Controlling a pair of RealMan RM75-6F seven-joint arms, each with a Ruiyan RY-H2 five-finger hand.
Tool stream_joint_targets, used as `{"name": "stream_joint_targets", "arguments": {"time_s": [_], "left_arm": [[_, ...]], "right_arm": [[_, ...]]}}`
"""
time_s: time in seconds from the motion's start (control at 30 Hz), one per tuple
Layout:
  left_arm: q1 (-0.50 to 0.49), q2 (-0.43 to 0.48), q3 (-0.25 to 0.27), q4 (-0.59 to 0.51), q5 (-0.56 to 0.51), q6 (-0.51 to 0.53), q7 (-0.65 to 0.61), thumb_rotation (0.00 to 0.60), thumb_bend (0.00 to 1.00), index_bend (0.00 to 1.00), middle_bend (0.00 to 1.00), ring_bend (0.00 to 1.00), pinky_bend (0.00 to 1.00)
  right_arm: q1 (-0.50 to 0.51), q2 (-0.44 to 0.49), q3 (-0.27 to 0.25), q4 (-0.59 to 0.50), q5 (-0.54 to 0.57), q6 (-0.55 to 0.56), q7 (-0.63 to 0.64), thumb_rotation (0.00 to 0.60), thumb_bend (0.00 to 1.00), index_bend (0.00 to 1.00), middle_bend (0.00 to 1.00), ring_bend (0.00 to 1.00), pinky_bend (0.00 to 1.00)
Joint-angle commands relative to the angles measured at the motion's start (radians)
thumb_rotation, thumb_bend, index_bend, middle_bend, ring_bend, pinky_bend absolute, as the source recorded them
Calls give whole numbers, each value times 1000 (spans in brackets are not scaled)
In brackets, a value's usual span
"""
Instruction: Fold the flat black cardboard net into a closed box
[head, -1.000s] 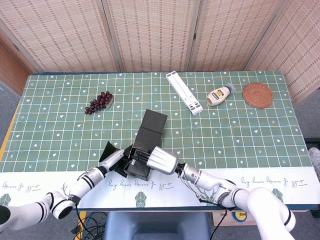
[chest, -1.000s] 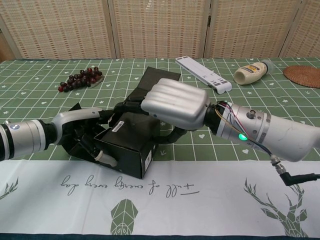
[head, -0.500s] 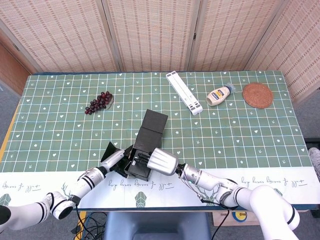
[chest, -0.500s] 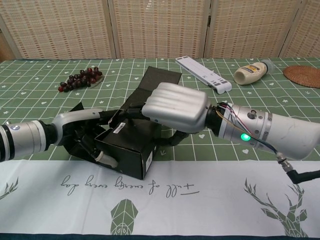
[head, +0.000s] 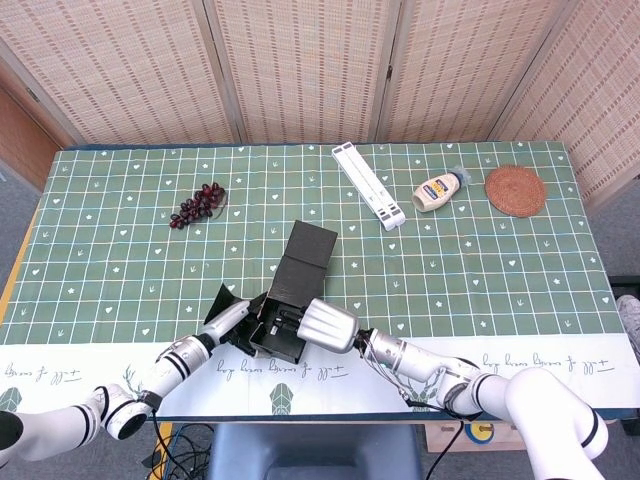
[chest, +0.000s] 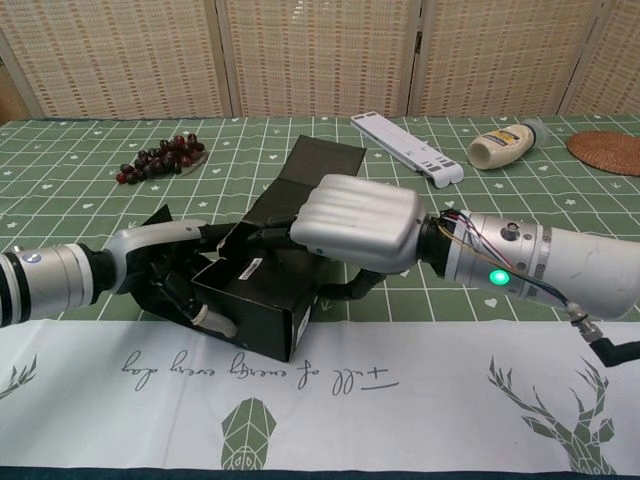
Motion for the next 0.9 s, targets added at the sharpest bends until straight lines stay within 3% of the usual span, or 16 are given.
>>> {"name": "stream_joint_targets", "arguments": {"time_s": [0.03,0.17,0.47,0.7,0.9], "left_arm": [[0,-4,-2,3,-3,0,2,600,91,124,127,598,918],[0,-11,-5,7,-8,-2,5,600,91,175,175,605,918],[0,-9,-11,-5,-16,-8,8,600,91,181,179,607,918],[0,-1,-13,-24,-18,-8,10,600,91,180,179,607,918],[-1,7,-13,-45,-15,-11,11,600,91,179,179,607,918]], "right_arm": [[0,4,-1,-5,-1,-3,-2,600,339,185,263,701,924],[3,13,-9,-19,-9,-8,0,600,338,186,263,701,924],[27,58,-25,-75,-24,-67,-38,600,364,218,288,707,924],[65,107,-39,-134,-39,-135,-53,600,476,331,367,725,924],[92,136,-42,-170,-45,-175,-61,600,593,487,484,754,933]]}}
